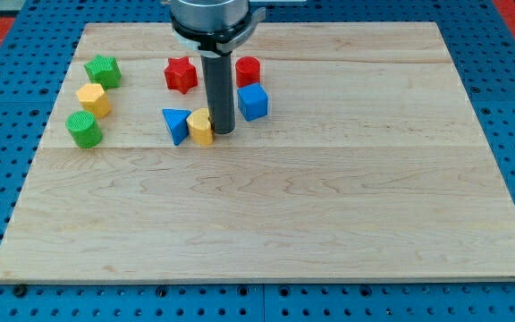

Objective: Push the red circle above the yellow heart

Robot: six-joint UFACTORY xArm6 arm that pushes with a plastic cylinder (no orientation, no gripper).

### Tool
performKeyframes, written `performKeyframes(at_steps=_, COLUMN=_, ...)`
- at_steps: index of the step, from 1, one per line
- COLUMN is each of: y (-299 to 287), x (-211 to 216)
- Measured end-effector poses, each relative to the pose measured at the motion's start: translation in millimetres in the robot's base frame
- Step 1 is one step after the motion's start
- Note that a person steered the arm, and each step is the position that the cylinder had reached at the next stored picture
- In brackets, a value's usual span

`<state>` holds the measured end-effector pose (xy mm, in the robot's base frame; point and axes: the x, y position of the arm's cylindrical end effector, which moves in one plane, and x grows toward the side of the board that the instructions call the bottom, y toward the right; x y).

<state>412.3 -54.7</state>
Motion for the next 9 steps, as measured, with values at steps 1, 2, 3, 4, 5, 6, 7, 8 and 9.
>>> performKeyframes(at_steps=1, y=-9.6, x=0.0)
performKeyframes(at_steps=2, y=-13.5, x=0.0)
performKeyframes(at_steps=3, y=-13.5, x=0.0)
performKeyframes(at_steps=4, y=34.4, x=4.9)
performKeyframes(at_steps=5, y=92.1, x=-20.6)
performKeyframes(at_steps=6, y=141.5, x=-67.3)
performKeyframes(at_steps=7, y=117.8, x=-123.2)
performKeyframes(at_steps=8, y=82.2, x=-131.9)
performKeyframes(at_steps=9, y=70.2, x=-120.8)
